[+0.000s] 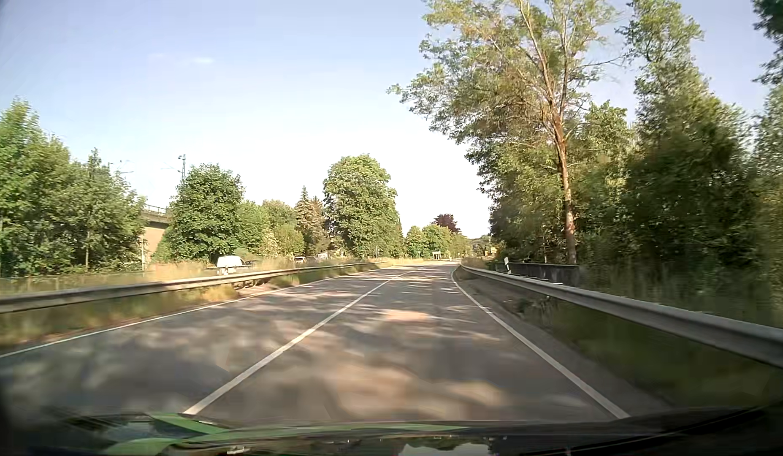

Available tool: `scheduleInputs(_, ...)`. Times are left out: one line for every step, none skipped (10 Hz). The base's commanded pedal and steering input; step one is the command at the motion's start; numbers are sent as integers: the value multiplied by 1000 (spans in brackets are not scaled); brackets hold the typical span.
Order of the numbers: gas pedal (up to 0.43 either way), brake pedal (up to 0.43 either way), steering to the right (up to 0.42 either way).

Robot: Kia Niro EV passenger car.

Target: Follow the waypoints while adhering to traffic rules and regulations

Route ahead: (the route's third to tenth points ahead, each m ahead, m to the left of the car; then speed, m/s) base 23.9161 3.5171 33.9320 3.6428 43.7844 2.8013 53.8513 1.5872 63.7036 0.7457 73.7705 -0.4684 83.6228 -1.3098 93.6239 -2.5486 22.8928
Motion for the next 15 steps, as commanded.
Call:
scheduleInputs(150, 0, 3)
scheduleInputs(150, 0, 3)
scheduleInputs(150, 0, 3)
scheduleInputs(169, 0, 3)
scheduleInputs(177, 0, 3)
scheduleInputs(197, 0, 4)
scheduleInputs(228, 0, 4)
scheduleInputs(240, 0, 5)
scheduleInputs(240, 0, 7)
scheduleInputs(240, 0, 9)
scheduleInputs(240, 0, 11)
scheduleInputs(228, 0, 12)
scheduleInputs(220, 0, 12)
scheduleInputs(209, 0, 12)
scheduleInputs(209, 0, 12)
